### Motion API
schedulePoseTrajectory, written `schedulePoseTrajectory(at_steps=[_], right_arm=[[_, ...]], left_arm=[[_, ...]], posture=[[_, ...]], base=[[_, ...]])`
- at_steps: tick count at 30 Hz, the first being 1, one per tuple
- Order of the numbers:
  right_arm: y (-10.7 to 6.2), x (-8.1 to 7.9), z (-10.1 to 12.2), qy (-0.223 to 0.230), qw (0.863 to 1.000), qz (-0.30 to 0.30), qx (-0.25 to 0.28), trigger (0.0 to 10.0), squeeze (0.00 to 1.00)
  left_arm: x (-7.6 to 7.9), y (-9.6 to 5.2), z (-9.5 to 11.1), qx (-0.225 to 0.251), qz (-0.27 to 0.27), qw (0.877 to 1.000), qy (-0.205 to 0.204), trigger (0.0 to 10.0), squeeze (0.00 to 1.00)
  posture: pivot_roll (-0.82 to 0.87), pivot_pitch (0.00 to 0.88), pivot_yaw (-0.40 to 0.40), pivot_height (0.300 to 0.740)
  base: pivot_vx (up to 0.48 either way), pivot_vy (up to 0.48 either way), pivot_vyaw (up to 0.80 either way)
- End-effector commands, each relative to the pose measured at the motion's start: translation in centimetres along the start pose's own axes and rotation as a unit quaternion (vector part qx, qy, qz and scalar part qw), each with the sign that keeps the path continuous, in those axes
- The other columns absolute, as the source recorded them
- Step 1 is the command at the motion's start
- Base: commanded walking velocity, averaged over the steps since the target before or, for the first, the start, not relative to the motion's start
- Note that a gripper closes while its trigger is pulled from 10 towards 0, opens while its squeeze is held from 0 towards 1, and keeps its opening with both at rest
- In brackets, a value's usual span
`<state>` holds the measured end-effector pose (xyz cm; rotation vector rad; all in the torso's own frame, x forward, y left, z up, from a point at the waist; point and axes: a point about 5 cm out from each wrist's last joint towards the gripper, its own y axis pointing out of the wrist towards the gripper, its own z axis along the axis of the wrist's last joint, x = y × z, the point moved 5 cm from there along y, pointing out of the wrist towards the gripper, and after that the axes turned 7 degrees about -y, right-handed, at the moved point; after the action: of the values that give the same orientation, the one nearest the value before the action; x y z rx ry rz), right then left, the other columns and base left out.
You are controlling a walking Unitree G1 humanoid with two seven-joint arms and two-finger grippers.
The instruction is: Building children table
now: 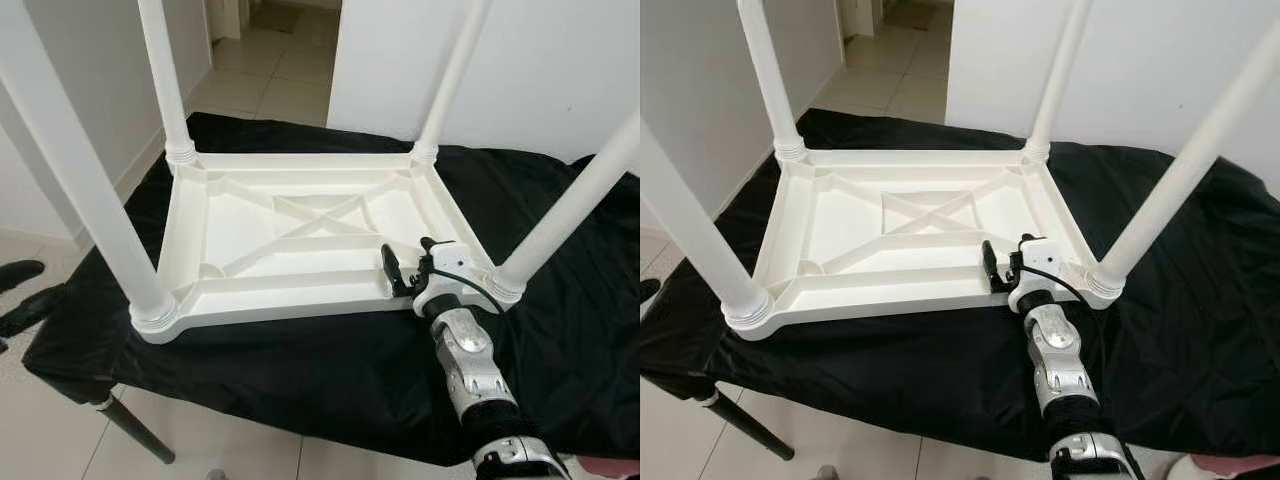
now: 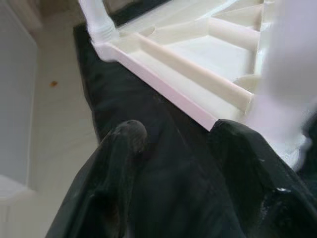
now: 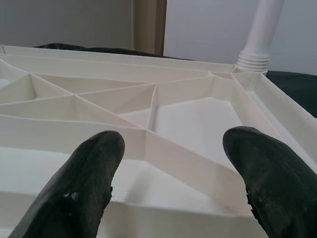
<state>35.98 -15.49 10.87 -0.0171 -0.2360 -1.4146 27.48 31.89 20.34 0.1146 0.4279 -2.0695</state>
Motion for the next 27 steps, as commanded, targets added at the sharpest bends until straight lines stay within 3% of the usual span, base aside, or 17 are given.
schedulePoseTrajectory(at_steps=[1,7,9,16,19,21,27], right_arm=[[-0.2,-0.2,0.1,-0.004,1.000,0.004,0.002,10.0,0.00],[-0.9,0.2,0.2,-0.007,1.000,-0.006,0.000,10.0,0.00],[-1.5,0.4,0.7,-0.011,1.000,-0.022,0.005,10.0,0.00],[-2.8,0.6,1.2,-0.029,0.998,-0.059,0.005,10.0,0.00],[-3.9,1.1,1.3,-0.035,0.995,-0.096,0.000,10.0,0.00],[-3.9,1.1,1.3,-0.035,0.995,-0.096,0.000,10.0,0.00],[-6.5,2.4,1.2,-0.027,0.984,-0.175,-0.022,10.0,0.00]], left_arm=[[-0.8,0.4,-0.2,-0.016,0.019,0.999,0.021,10.0,0.00],[-2.6,2.9,0.9,-0.004,0.046,0.996,0.071,10.0,0.00],[-3.0,4.8,2.0,0.017,0.055,0.995,0.082,10.0,0.00],[-2.8,7.5,4.4,0.069,0.044,0.993,0.079,10.0,0.00],[-2.6,9.5,5.9,0.100,0.035,0.992,0.071,10.0,0.00],[-2.6,9.5,5.9,0.100,0.035,0.992,0.071,10.0,0.00],[-1.5,11.9,7.1,0.129,-0.002,0.990,0.062,10.0,0.00]], posture=[[0.11,0.000,-0.024,0.740],[0.07,0.000,-0.026,0.740],[0.06,0.000,-0.025,0.740],[0.05,0.000,-0.025,0.740],[0.01,0.000,-0.013,0.740],[0.01,0.000,-0.013,0.740],[-0.02,0.000,-0.005,0.740]], base=[[0.000,0.000,0.00],[0.000,0.000,0.00],[0.000,0.000,0.00],[0.000,0.000,0.00],[0.000,0.000,0.00],[0.000,0.000,0.00],[0.000,0.000,0.00]])
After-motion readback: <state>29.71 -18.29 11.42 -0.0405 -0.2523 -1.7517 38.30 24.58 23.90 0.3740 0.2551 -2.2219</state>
